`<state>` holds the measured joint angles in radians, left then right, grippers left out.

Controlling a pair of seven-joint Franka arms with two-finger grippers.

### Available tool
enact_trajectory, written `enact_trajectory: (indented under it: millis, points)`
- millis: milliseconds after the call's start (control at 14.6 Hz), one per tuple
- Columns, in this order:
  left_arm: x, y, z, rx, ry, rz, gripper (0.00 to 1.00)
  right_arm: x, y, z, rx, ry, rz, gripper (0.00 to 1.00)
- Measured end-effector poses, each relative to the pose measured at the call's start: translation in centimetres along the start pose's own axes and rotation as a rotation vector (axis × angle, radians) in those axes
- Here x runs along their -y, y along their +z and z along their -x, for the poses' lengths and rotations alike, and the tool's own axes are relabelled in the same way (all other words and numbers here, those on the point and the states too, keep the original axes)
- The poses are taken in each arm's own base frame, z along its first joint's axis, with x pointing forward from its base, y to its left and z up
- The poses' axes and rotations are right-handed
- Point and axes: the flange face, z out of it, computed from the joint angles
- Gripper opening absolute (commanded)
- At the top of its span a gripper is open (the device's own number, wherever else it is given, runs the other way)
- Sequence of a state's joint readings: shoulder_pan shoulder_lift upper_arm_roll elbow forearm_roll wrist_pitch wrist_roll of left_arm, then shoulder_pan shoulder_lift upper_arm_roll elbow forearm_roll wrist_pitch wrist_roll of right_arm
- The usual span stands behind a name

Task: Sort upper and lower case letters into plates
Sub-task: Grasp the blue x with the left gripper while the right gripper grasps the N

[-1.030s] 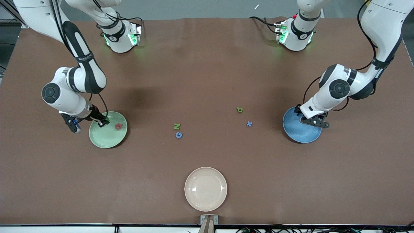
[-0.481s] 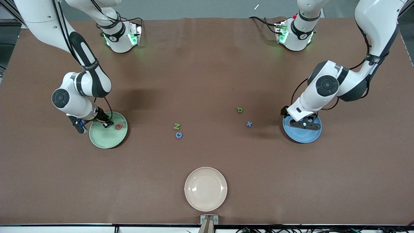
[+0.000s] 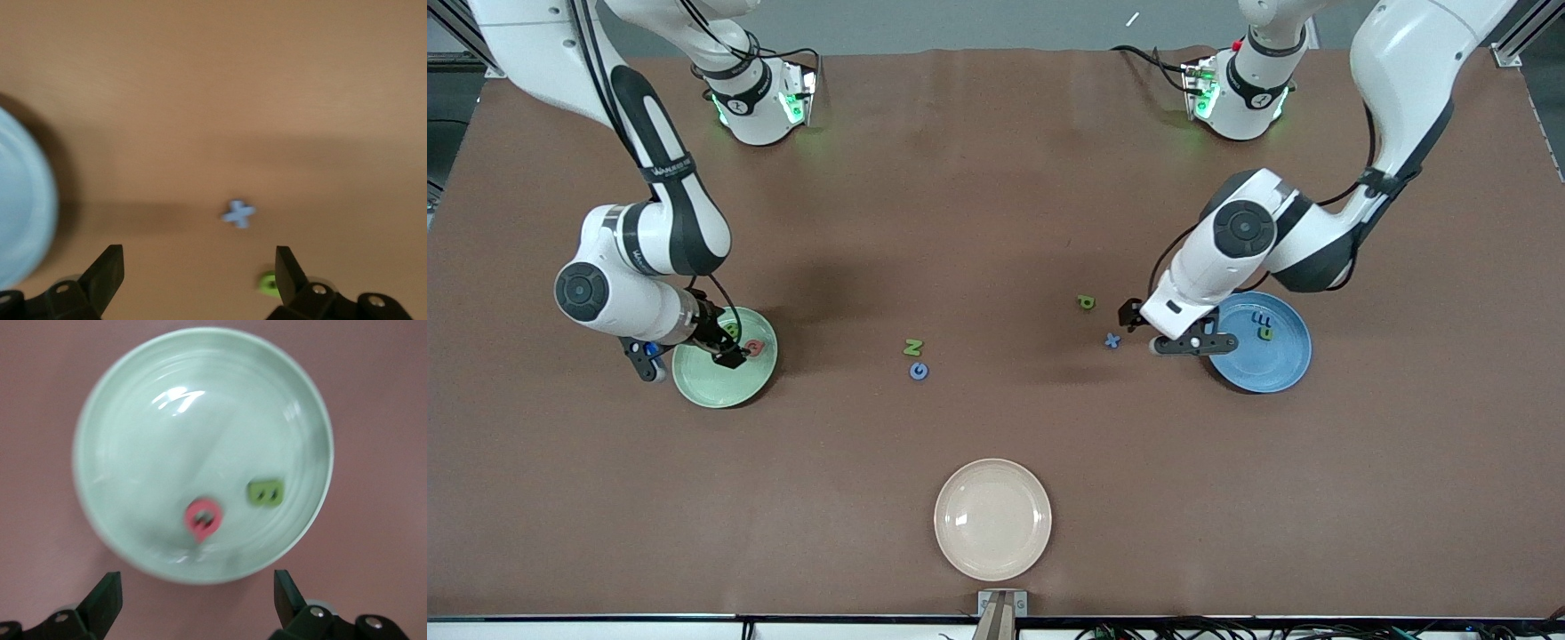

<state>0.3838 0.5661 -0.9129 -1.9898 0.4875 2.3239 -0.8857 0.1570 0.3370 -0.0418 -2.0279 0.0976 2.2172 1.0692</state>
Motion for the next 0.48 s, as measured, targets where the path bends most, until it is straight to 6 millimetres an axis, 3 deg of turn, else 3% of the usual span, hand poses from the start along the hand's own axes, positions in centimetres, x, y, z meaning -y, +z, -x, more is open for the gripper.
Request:
enact_trajectory:
  millis: [206, 343, 481]
  points:
    - [-2.4, 3.6, -0.5, 0.005, -0.087, -0.029, 1.00, 4.3, -1.7, 7.0, 0.013, 0.079, -0.063, 1.00]
    - [-3.7, 6.2, -0.1, -0.001, -0.119, -0.071, 1.00, 6.3, -1.0, 11.5, 0.022, 0.131, -0.113, 1.00]
    - [-4.5, 7.5, 0.2, -0.009, -0.124, -0.081, 0.99, 7.6, 1.0, 14.8, 0.016, 0.210, -0.136, 0.99]
